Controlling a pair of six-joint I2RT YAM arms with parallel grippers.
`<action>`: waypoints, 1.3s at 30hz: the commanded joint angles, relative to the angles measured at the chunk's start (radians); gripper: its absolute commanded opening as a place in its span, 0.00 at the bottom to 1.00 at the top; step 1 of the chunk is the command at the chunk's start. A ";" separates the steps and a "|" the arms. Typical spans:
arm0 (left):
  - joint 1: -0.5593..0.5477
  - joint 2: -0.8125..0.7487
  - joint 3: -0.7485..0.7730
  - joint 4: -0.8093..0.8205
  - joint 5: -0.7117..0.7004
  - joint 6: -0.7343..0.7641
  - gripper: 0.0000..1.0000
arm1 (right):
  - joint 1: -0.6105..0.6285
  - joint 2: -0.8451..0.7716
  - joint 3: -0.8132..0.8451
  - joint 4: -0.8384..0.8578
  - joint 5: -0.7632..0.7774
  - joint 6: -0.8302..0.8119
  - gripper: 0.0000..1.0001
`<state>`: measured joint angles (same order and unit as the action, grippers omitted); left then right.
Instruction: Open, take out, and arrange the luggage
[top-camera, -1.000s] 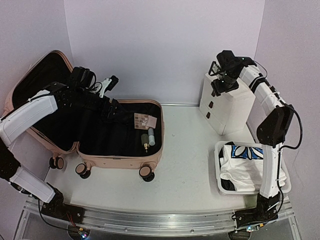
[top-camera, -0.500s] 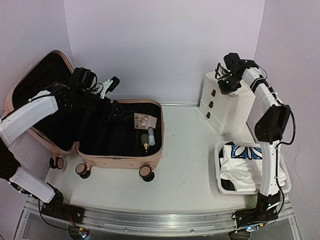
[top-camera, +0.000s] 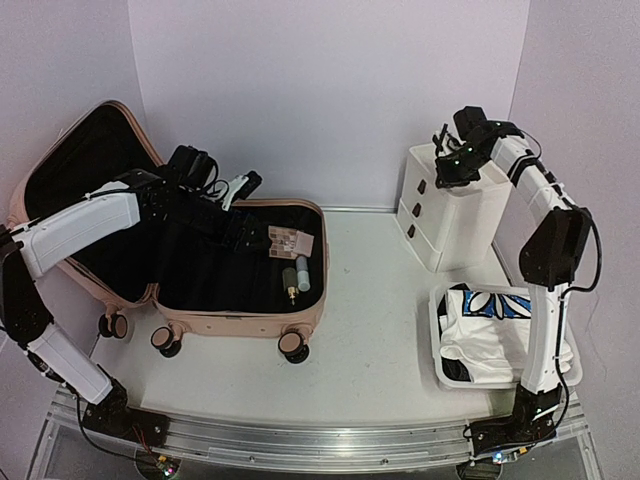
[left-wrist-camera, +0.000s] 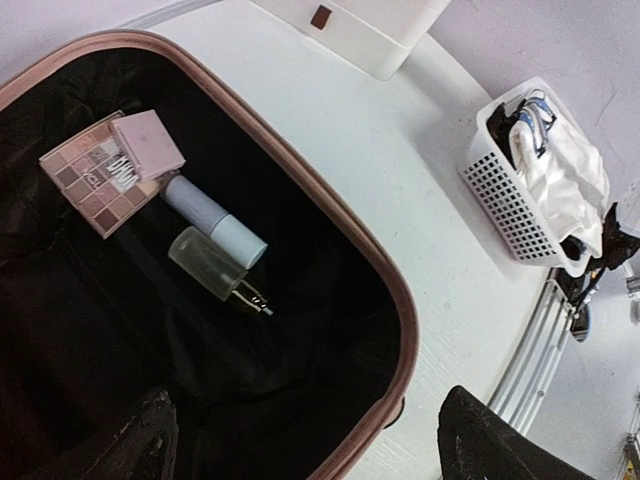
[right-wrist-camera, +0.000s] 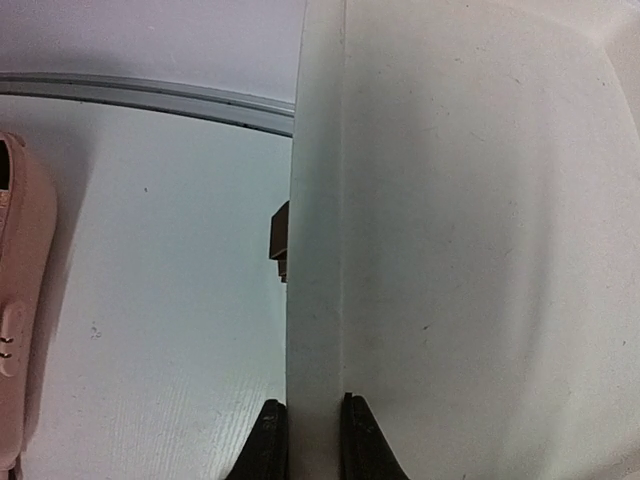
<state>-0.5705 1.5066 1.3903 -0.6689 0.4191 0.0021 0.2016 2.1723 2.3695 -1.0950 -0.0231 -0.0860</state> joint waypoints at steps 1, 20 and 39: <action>-0.016 0.004 0.063 0.106 0.122 -0.083 0.90 | 0.096 -0.114 -0.097 -0.085 -0.221 0.118 0.00; -0.115 0.100 -0.065 0.545 0.075 -0.175 0.75 | 0.457 -0.218 -0.256 -0.082 0.019 0.438 0.00; -0.115 0.334 0.154 0.665 0.125 -0.004 0.73 | 0.267 -0.414 -0.246 -0.082 0.132 0.205 0.90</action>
<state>-0.6865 1.8107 1.4742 -0.0643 0.5144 -0.0322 0.5808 1.8080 2.0991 -1.1778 0.0044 0.2138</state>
